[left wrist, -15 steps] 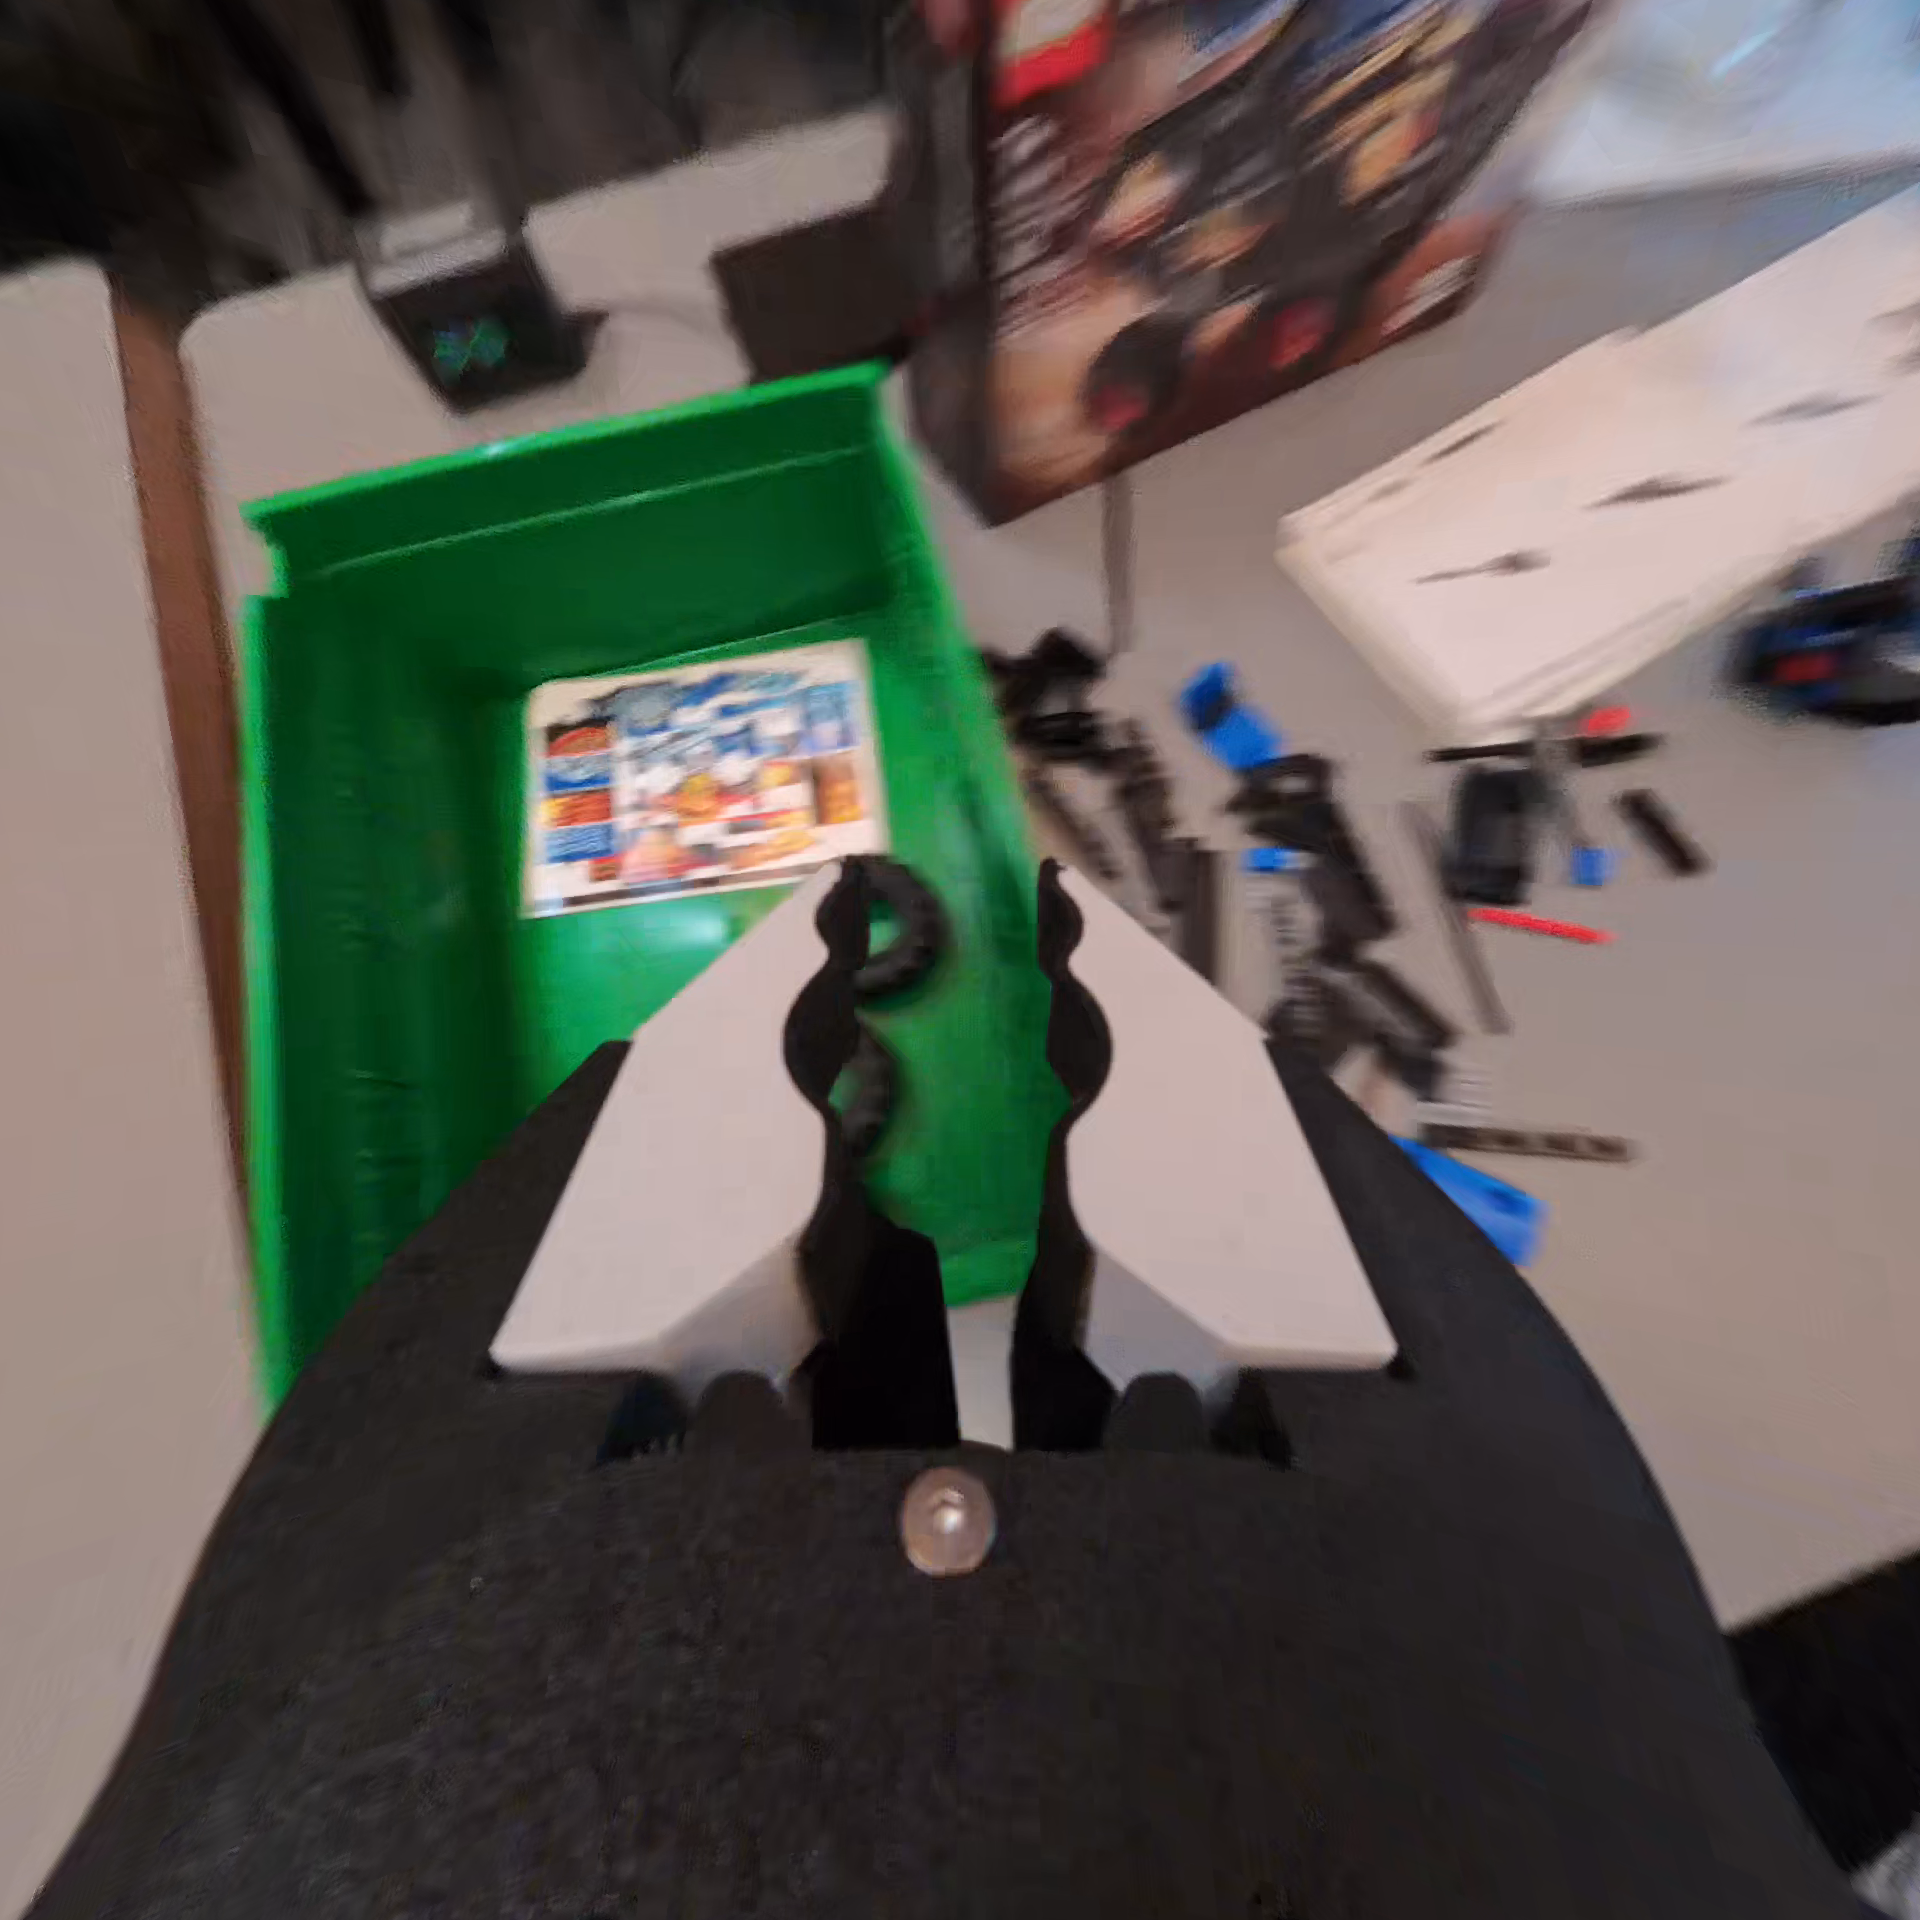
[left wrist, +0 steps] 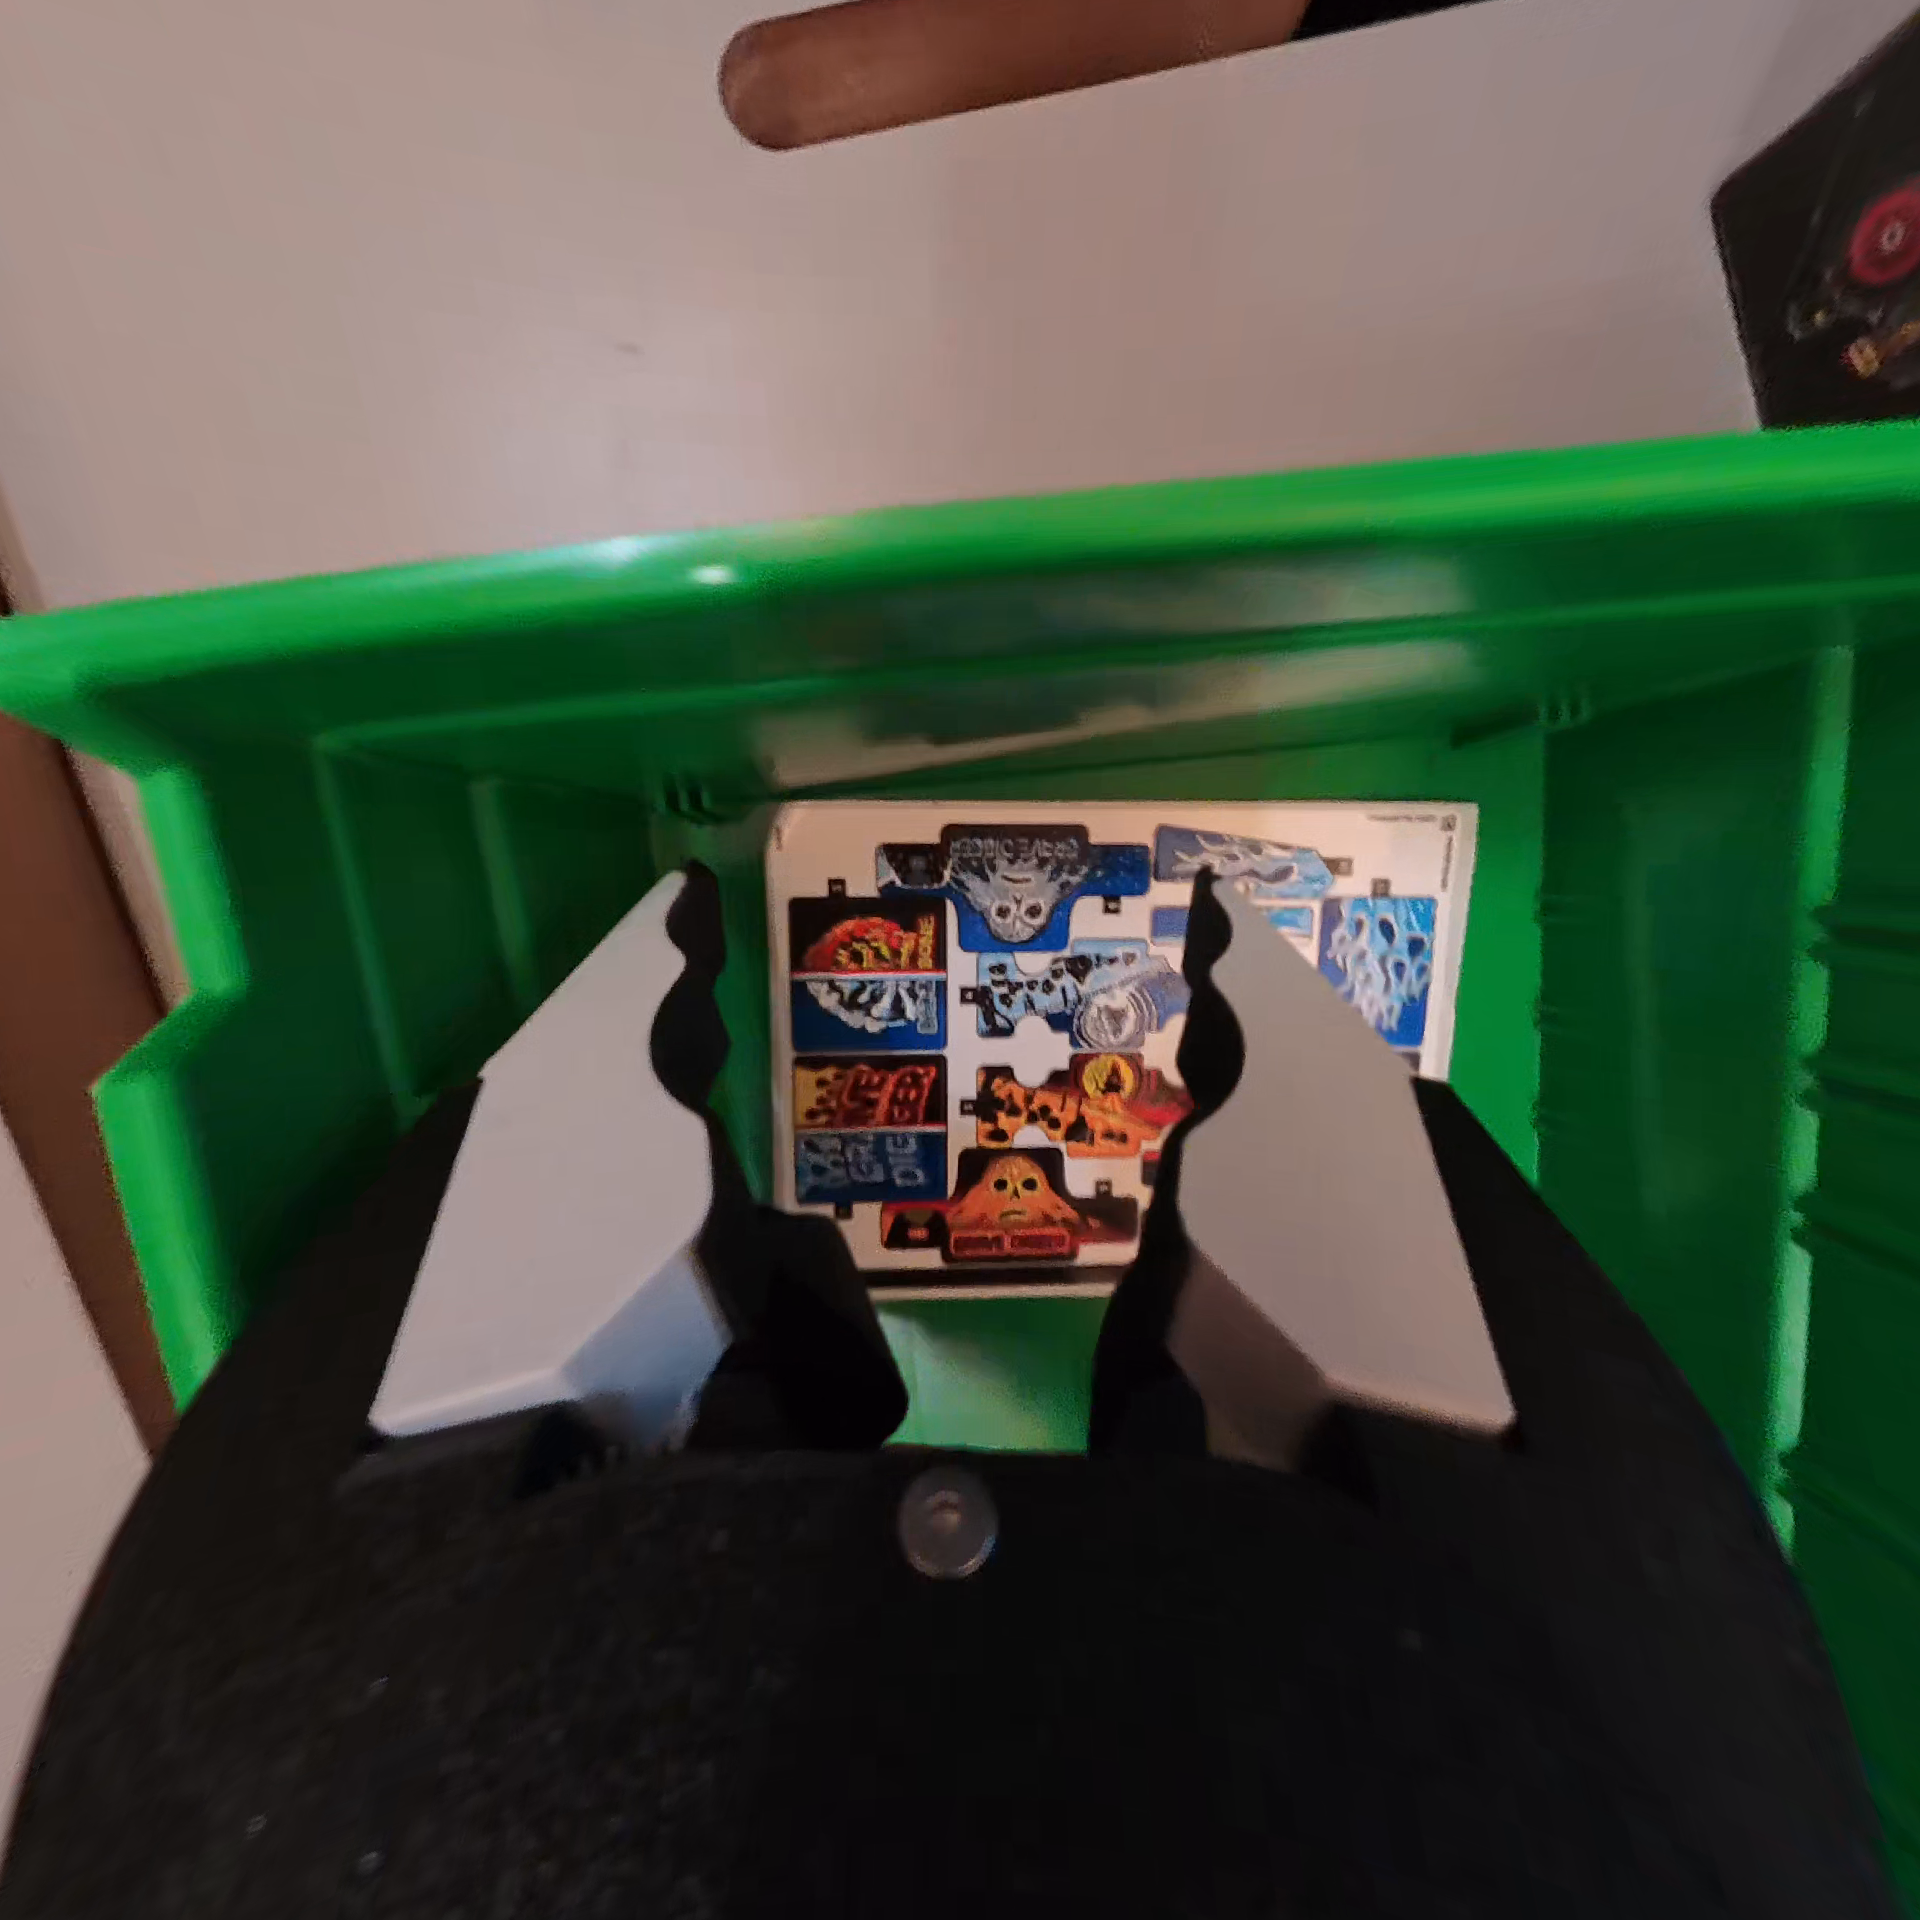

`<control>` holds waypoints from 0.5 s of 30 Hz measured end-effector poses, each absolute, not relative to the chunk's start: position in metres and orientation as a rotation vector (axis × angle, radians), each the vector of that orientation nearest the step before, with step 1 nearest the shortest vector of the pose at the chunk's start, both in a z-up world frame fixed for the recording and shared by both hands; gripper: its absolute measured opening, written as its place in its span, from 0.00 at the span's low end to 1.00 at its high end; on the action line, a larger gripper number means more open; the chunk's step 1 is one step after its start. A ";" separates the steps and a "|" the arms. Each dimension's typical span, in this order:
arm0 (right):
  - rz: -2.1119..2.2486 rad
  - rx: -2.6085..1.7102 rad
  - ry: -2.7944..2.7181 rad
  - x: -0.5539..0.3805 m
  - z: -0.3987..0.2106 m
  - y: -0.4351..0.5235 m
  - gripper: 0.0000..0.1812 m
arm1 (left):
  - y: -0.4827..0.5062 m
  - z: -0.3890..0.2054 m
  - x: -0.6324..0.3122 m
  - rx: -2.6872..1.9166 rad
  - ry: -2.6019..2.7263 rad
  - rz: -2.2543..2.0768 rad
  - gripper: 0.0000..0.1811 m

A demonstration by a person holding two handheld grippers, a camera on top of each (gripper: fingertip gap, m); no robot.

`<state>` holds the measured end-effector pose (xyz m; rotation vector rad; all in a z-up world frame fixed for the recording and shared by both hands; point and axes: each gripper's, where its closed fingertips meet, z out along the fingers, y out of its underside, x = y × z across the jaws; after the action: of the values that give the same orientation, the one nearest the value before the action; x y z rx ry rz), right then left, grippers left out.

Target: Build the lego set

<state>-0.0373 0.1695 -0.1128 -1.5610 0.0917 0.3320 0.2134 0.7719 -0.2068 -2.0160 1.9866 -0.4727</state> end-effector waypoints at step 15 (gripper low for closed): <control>0.423 -1.552 0.124 -0.036 -0.114 0.172 0.14 | 0.776 -0.223 0.226 -1.996 1.777 -0.536 0.54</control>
<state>-0.0356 0.1715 -0.1136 -1.5524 0.1242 0.4233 0.2259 0.7761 -0.2225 -1.9958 1.7769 -0.5360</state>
